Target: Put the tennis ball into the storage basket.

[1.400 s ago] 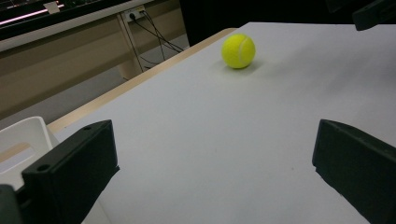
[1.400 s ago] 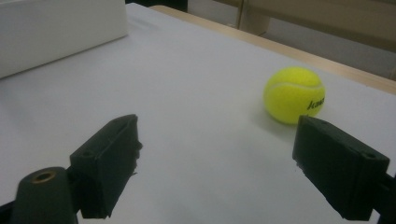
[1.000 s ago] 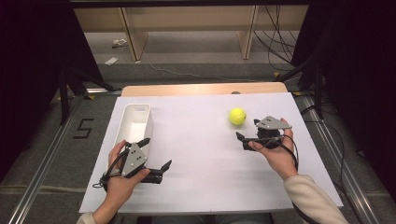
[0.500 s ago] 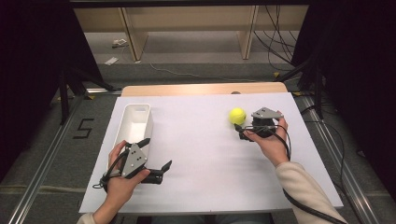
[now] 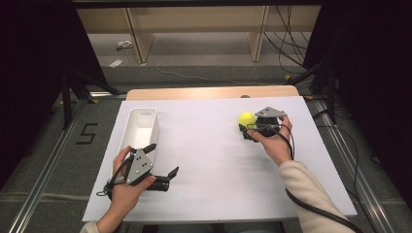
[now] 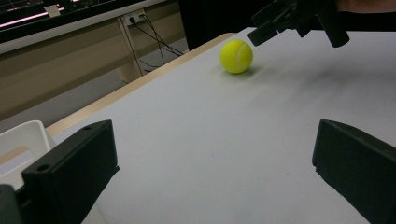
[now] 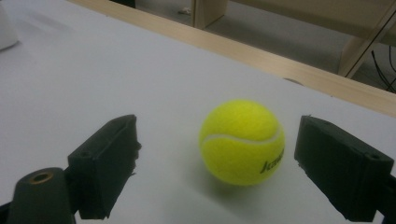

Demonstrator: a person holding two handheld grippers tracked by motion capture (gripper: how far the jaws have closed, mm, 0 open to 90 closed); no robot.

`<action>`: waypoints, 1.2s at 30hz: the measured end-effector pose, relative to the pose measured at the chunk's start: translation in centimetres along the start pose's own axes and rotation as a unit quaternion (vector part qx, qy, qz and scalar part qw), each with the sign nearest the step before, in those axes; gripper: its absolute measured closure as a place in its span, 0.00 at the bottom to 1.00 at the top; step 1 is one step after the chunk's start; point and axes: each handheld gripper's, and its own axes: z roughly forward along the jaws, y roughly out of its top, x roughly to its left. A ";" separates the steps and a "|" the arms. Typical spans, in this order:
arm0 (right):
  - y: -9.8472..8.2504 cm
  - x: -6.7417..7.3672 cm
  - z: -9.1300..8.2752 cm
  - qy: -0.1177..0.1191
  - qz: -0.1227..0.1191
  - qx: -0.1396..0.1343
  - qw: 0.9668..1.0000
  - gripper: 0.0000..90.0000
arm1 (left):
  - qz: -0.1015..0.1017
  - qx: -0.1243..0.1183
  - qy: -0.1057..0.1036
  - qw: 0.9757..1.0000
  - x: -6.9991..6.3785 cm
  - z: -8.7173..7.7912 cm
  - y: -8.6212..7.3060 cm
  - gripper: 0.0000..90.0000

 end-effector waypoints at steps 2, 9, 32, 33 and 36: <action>-0.1 0.1 0.2 0.001 -0.003 0.004 1.000 0.15 | 0.001 0.000 0.000 1.000 0.0 0.0 0.0 0.00; 0.0 -0.6 1.0 -0.008 0.003 0.011 1.000 0.15 | -0.001 -0.001 0.001 1.000 0.0 0.0 0.0 0.00; -0.1 -1.2 5.5 -0.031 0.017 0.052 0.998 0.12 | -0.002 -0.003 -0.001 1.000 0.1 0.0 0.1 0.00; -0.1 -1.3 5.7 -0.033 0.022 0.052 0.998 0.12 | -0.002 -0.003 -0.001 1.000 0.1 0.0 0.1 0.00; 0.0 -1.5 6.1 -0.038 0.024 0.057 0.997 0.12 | -0.002 -0.004 -0.001 1.000 0.0 0.0 0.1 0.00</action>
